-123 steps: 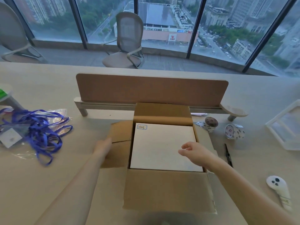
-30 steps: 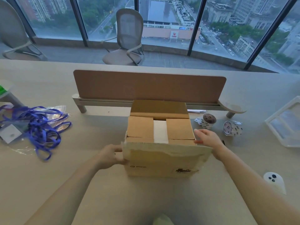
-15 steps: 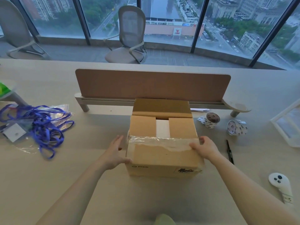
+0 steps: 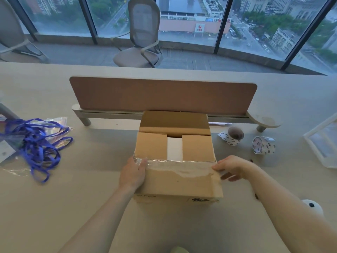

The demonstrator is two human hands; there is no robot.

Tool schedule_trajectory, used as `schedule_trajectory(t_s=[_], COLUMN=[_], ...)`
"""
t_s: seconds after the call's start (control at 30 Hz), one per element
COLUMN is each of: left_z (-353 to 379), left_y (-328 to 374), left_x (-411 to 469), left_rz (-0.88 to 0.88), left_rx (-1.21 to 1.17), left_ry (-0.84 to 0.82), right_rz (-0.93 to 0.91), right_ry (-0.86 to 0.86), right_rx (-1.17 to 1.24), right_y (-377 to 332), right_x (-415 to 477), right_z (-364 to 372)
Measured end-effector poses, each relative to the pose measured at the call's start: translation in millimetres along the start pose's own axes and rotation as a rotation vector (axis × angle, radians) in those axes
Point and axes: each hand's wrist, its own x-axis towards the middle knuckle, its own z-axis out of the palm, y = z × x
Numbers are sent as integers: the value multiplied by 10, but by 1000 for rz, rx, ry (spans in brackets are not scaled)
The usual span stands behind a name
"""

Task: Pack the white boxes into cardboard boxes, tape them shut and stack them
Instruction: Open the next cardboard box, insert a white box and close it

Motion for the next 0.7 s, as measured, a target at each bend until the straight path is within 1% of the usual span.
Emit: schedule_trajectory(t_s=[0.03, 0.07, 0.1, 0.17, 0.2, 0.23, 0.33, 0.37, 0.4, 0.43, 0.47, 0.5, 0.57, 0.6, 0.7], left_z=[6, 4, 5, -5, -11, -15, -7, -4, -3, -4, -7, -12, -19, -27, -65], left_y=[-11, -1, 8, 32, 37, 47, 50, 40, 34, 24, 25, 34, 49, 58, 123], left_x=[-10, -27, -40, -76, -83, -84, -77, -81, -84, -86, -86, -82, -69, -72, -140], left_rz=[6, 6, 14, 34, 41, 44, 23, 22, 31, 33, 30, 20, 35, 45, 53], left_rx=[20, 37, 48, 49, 46, 49, 50, 37, 22, 11, -1, -11, -26, -37, -128], left_ry=[22, 41, 60, 84, 94, 105, 115, 116, 121, 122, 124, 124, 136, 143, 134], right_rz=[5, -4, -25, -92, -138, -184, -168, -172, -178, -192, -211, -254, -342, -383, -525], right_ry=[2, 43, 131, 331, 379, 376, 175, 159, 188, 216, 230, 202, 133, 150, 218], right_rx=[-81, -140, -151, -61, 39, 184, 728, 857, 951, 998, 972, 901, 657, 533, 266], right_y=[-81, -188, -301, -552, -679, -789, -1038, -1059, -1069, -1050, -1016, -964, -835, -774, -638], right_x=[47, 87, 151, 315, 393, 485, 662, 732, 754, 775, 753, 716, 654, 610, 499], right_z=[-93, -180, -259, -394, -427, -438, -386, -390, -409, -432, -454, -459, -425, -379, -247])
